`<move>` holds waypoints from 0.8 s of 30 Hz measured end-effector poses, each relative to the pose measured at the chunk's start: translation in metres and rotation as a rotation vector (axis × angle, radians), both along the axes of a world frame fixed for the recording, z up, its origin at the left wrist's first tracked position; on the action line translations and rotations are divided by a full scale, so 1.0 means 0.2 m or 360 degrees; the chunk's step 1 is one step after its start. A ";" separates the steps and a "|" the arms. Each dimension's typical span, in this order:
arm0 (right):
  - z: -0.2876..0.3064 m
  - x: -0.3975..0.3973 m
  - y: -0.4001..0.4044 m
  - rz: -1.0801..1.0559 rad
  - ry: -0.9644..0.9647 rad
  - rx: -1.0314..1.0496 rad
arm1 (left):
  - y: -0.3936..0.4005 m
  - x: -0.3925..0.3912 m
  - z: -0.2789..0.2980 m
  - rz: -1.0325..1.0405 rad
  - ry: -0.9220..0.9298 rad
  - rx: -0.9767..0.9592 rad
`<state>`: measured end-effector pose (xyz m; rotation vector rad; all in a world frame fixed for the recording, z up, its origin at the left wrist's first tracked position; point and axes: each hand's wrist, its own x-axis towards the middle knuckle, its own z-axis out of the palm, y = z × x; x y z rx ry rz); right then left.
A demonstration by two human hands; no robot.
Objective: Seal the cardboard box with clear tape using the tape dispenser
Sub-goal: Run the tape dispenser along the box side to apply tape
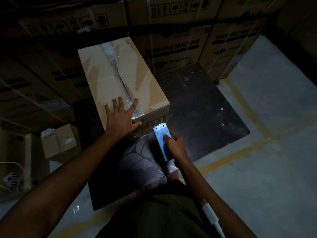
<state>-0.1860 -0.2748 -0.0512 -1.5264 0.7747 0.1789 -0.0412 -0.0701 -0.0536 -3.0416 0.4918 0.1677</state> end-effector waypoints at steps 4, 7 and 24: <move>0.01 0.00 0.00 -0.0018 0.0000 0.0033 | 0.07 0.03 0.03 -0.0128 0.0131 -0.0031; 0.02 -0.01 0.01 -0.0019 -0.0008 0.0054 | 0.12 0.03 0.04 -0.0174 0.0072 -0.0125; 0.15 -0.01 0.02 0.0247 -0.0226 0.0092 | 0.14 0.05 0.09 -0.0171 0.0260 -0.0277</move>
